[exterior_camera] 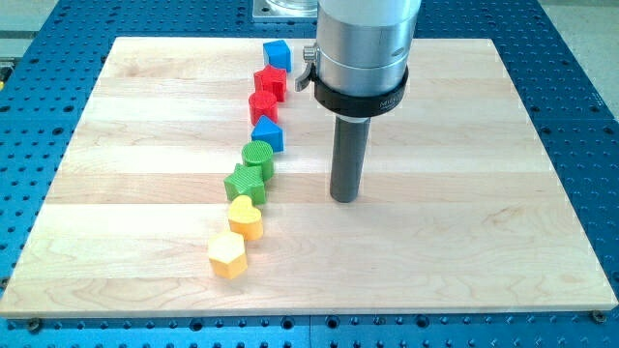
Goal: Move the arm at the center of the board
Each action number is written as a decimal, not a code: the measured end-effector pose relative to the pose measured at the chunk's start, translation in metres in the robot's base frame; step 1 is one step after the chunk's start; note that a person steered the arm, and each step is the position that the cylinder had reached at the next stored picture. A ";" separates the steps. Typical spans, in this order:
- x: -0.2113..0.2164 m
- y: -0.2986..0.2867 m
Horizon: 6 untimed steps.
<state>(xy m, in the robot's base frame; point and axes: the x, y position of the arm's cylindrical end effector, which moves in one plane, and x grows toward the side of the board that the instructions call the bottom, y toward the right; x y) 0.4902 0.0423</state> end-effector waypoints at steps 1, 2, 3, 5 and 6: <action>0.003 0.000; 0.003 0.000; 0.001 0.003; -0.061 -0.022; -0.065 -0.019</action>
